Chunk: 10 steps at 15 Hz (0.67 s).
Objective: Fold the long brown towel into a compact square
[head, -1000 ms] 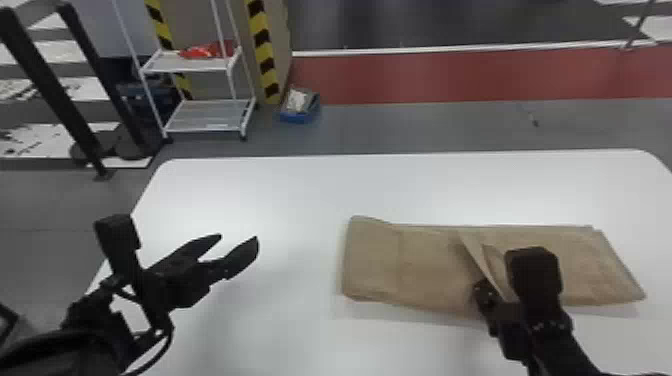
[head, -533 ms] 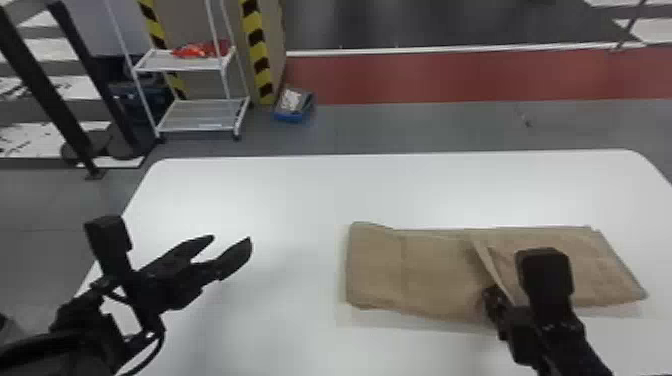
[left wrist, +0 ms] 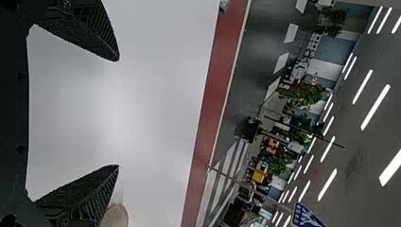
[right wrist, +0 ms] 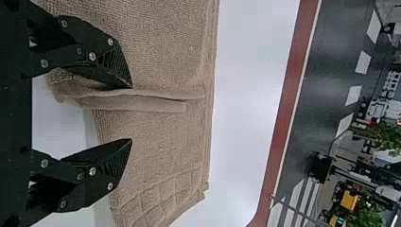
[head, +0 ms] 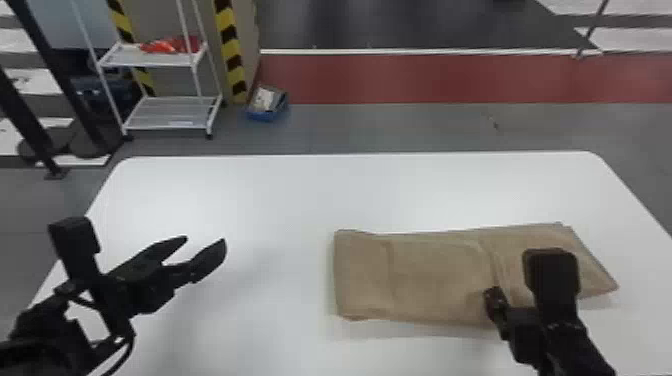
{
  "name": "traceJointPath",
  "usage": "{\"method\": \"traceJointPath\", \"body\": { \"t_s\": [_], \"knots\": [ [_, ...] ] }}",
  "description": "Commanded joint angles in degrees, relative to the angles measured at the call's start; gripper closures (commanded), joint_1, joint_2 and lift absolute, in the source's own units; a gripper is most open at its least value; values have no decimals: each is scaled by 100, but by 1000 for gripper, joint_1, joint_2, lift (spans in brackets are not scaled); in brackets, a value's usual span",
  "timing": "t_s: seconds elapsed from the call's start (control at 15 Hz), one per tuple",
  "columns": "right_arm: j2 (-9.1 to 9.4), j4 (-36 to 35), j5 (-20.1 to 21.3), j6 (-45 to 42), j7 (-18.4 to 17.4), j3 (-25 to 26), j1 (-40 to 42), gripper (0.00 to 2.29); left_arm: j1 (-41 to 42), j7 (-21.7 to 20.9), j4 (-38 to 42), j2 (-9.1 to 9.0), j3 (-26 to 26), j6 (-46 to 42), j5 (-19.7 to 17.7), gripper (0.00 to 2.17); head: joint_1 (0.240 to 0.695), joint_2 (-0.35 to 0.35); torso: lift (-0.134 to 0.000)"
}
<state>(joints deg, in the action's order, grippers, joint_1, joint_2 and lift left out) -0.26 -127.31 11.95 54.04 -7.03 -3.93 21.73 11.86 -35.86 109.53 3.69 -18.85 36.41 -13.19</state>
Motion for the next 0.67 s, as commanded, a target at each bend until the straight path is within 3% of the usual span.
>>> {"method": "traceJointPath", "body": {
  "t_s": [0.0,0.33,0.6],
  "knots": [
    [31,102,-44,-28,0,59,-64,488,1,-8,-19,0,5,-24,1,76,695,5,-125],
    [31,374,-44,-204,35,86,-161,400,1,-26,-37,0,-4,-41,19,76,695,-1,-125],
    [31,427,-44,-327,61,86,-152,505,10,-44,-28,0,5,-41,19,80,695,-1,-125]
  ]
}}
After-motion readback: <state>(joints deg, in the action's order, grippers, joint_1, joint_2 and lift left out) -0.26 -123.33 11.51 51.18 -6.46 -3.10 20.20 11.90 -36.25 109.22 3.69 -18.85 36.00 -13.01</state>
